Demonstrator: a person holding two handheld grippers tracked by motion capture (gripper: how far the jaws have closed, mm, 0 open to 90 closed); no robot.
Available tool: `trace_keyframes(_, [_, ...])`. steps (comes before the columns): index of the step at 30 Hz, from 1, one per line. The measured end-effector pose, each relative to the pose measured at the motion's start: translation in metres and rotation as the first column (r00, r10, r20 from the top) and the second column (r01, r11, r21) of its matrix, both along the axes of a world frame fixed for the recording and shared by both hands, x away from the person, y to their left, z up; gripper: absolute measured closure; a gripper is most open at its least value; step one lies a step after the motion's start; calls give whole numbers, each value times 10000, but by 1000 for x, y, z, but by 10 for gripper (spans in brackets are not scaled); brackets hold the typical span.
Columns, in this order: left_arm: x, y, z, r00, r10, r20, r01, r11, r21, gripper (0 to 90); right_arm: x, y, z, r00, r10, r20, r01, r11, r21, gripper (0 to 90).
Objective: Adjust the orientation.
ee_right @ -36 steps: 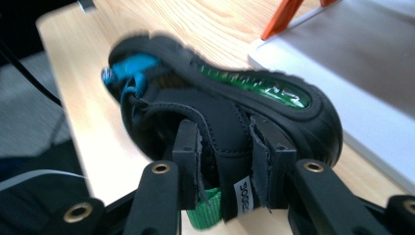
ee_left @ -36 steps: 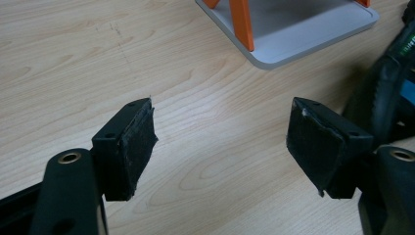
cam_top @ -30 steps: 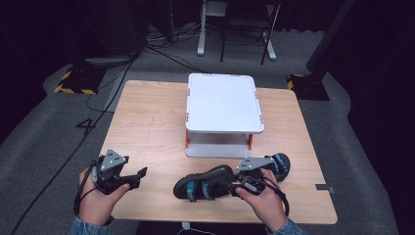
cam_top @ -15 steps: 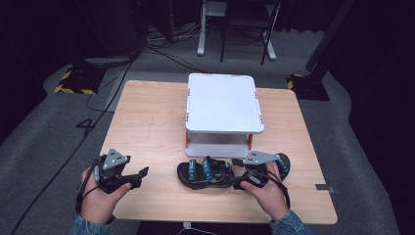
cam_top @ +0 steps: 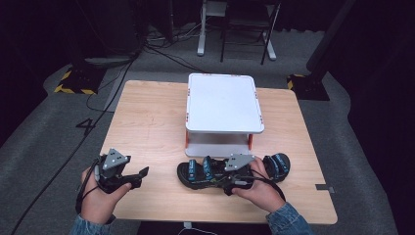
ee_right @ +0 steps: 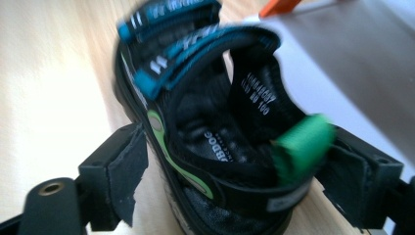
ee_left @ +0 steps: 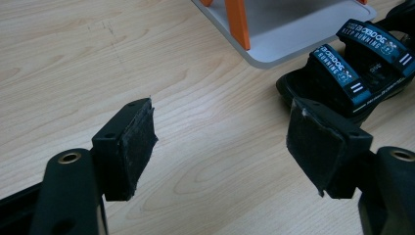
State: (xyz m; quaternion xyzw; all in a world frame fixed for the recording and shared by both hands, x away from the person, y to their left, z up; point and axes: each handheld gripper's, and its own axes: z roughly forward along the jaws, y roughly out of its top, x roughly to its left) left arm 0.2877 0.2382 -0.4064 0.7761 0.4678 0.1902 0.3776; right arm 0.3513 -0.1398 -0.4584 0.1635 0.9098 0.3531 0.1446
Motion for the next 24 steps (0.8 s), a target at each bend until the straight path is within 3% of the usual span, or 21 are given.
trace_keyframes(2, [0, 1, -1, 10000, 49, -2, -49, 10000, -45, 268, -2, 1, 0, 9995, 15, 301, -5, 9995, -331, 326])
trace_keyframes(3, [0, 1, 0, 10000, 50, 1, -50, 10000, -25, 268, -4, 0, 3, 9997, 15, 240, -6, 9993, -368, 423])
trace_keyframes(4, [0, 0, -1, 10000, 54, 4, -54, 10000, -34, 268, -6, -2, 8, 9999, 88, 89, -85, 9994, -332, 574])
trace_keyframes(6, [1, -1, 0, 10000, 26, 25, -26, 10000, -27, 268, -9, -4, 11, 9988, 224, -440, -232, 9996, -189, 663])
trace_keyframes(11, [2, -2, 0, 10000, -4, 18, 4, 10000, -65, 268, -19, 0, 18, 9957, 90, -924, -115, 9996, -269, 739])
trace_keyframes(14, [4, -2, 0, 10000, -29, -7, 29, 10000, -57, 268, -22, 1, 21, 9927, -152, -1199, 168, 9998, 121, 754])
trace_keyframes(17, [6, -3, 0, 10000, -96, 16, 96, 9999, -113, 268, -26, 0, 23, 9916, -520, -1187, 587, 9968, 539, 756])
trace_keyframes(20, [8, -5, -1, 9998, -177, -3, 177, 9998, -123, 268, -28, -4, 29, 9897, -1188, -802, 1253, 9887, 821, 755])
trace_keyframes(24, [11, -6, -1, 9999, -158, -16, 158, 9998, -133, 268, -27, -16, 35, 9736, -2196, -630, 2261, 9657, 1275, 753])
